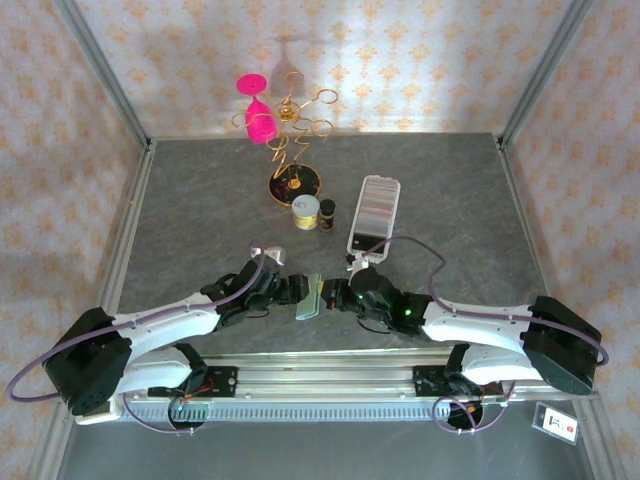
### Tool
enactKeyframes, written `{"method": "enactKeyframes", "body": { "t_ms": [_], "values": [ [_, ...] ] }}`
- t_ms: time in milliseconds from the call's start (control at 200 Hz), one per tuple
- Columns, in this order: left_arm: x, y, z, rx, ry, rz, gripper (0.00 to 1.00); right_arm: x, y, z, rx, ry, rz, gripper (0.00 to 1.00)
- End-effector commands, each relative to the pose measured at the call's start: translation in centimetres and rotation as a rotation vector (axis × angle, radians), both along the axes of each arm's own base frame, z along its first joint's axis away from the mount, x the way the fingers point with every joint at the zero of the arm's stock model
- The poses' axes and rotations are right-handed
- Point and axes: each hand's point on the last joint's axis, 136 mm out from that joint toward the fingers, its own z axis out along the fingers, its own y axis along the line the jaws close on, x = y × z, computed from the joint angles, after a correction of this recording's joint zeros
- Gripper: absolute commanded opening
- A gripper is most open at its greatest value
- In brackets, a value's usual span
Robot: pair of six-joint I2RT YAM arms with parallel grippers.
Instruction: Put the credit cards into the card holder
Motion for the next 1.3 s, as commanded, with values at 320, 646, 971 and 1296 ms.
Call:
{"method": "enactKeyframes", "body": {
  "t_ms": [320,646,971,1296],
  "values": [
    [-0.2,-0.6,0.4,-0.010,-0.004,-0.030,0.87,-0.1,0.6,3.1,0.112,-0.046,0.012,0.00],
    [-0.2,-0.7,0.1,-0.025,0.002,-0.024,0.79,-0.1,0.3,2.6,0.096,-0.041,0.006,0.00],
    [0.1,0.9,0.0,0.007,-0.006,0.061,0.73,1.1,-4.1,-1.8,-0.127,0.014,-0.182,0.00],
    [-0.1,1.9,0.1,-0.047,-0.010,0.149,0.70,1.0,-10.9,-6.2,-0.346,0.054,-0.394,0.00]
  ]
}}
